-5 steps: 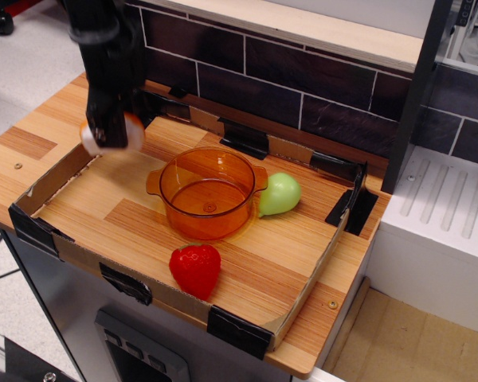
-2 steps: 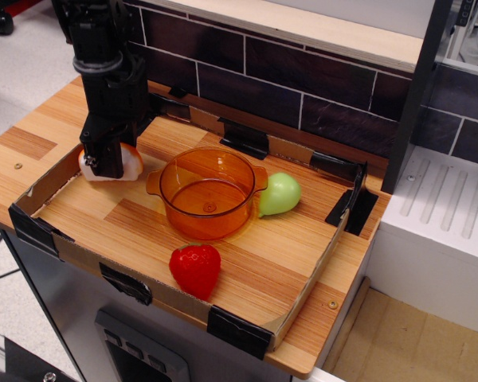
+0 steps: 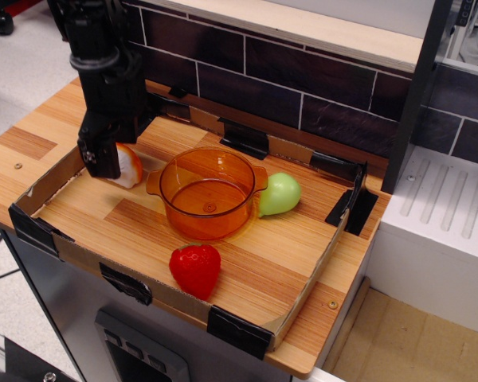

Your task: Take sushi out of pot

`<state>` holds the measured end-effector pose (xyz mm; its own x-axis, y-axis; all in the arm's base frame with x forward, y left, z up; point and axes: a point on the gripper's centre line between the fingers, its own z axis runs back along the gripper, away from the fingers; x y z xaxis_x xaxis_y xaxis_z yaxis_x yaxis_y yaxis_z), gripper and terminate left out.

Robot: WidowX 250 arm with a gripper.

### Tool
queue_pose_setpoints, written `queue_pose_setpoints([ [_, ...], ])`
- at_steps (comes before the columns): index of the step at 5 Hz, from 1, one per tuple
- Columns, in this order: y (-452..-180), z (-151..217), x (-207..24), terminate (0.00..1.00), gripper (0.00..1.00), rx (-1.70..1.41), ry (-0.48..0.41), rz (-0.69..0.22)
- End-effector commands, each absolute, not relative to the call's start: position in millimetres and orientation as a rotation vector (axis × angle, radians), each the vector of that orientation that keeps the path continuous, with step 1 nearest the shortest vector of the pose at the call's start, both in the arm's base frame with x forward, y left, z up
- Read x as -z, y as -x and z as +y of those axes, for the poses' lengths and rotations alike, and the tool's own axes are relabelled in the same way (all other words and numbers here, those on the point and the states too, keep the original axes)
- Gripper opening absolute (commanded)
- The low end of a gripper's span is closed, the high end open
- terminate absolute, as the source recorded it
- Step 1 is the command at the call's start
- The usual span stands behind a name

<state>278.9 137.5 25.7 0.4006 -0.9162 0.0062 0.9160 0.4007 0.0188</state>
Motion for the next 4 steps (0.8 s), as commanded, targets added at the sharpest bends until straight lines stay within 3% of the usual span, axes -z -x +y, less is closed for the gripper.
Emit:
queue_pose_setpoints([
  [1, -274, 155, -98, 0.00, 1.00, 1.078, -0.037, -0.168],
  [2, -278, 154, -125, 0.00, 1.00, 1.044, -0.002, -0.188],
  [3, -278, 154, -125, 0.00, 1.00, 1.044, -0.002, -0.188],
  [4, -278, 154, -125, 1.00, 1.00, 1.044, -0.002, -0.188],
])
